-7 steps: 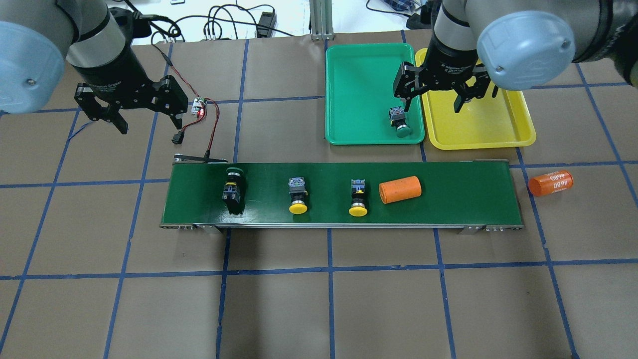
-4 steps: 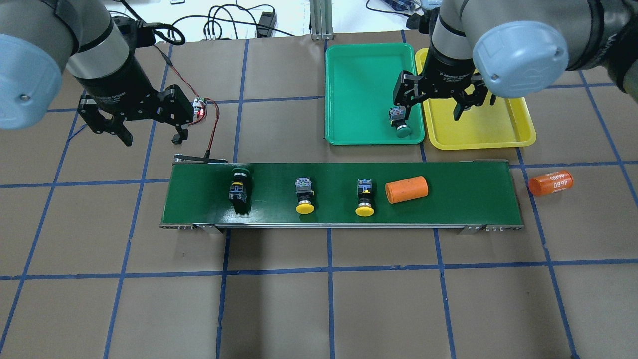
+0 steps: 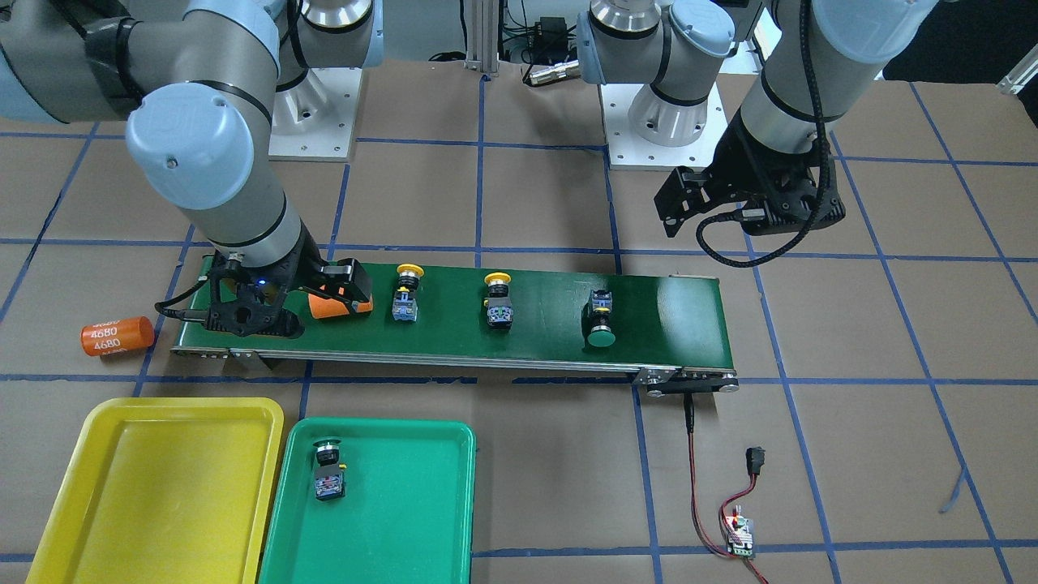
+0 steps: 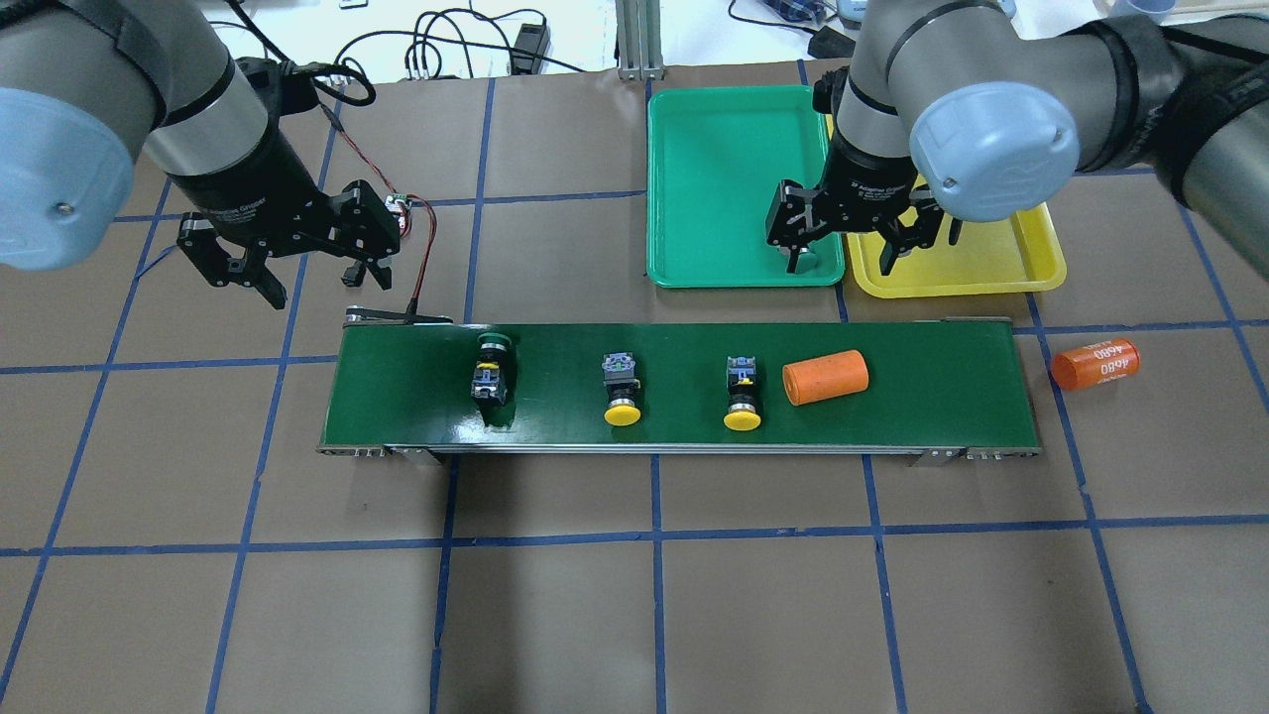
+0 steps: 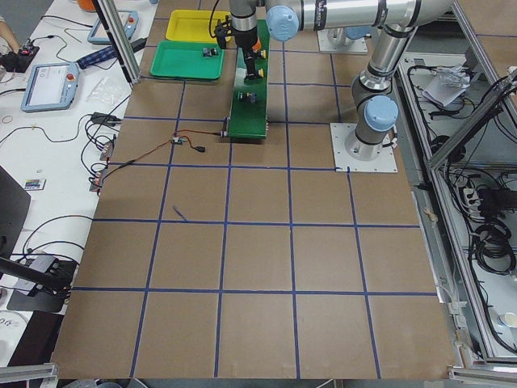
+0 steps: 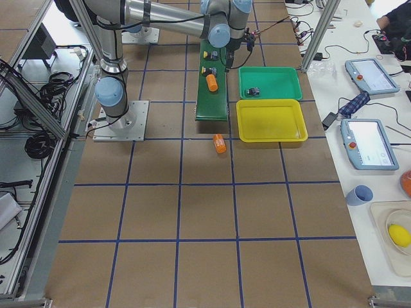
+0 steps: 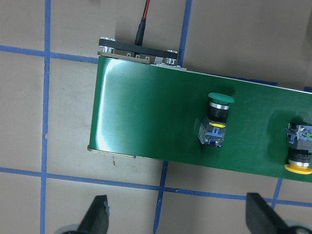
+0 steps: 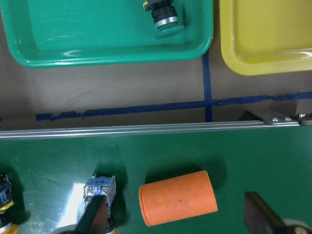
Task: Sort buttons by color to trays
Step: 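Move the right gripper back over the belt while the left withdraws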
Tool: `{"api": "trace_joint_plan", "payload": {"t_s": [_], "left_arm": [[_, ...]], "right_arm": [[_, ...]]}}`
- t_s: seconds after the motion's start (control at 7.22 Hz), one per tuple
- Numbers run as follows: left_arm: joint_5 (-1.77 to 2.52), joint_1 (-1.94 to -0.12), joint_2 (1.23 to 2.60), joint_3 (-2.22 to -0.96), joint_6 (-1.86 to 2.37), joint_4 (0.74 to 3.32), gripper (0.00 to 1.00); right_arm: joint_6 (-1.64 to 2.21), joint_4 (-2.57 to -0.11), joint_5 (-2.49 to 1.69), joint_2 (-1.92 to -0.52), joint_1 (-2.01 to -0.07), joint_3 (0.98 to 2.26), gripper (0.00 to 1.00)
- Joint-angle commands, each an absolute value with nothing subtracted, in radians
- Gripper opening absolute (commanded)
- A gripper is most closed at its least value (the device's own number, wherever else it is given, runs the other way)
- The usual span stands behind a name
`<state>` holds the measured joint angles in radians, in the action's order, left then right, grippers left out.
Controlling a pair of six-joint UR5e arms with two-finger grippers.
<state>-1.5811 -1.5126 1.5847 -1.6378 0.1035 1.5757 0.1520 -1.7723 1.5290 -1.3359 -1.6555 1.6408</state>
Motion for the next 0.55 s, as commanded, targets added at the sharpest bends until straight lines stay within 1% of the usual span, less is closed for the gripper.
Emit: {"api": "trace_joint_plan", "payload": {"t_s": [0.0, 0.28, 0.42], "left_arm": [[-1.649, -1.52, 1.569, -1.628, 0.11, 1.572, 1.0], [-1.644, -1.52, 1.563, -1.626, 0.12, 1.557, 1.0], [-1.64, -1.52, 1.566, -1.626, 0.121, 1.539, 1.0]], "right_arm": [[0.194, -1.877, 1.519, -1.316, -1.704, 1.706, 1.0], [0.245, -1.884, 1.522, -1.295, -1.721, 1.71, 0.82], [0.244, -1.884, 1.525, -1.289, -1.721, 1.729, 0.82]]}}
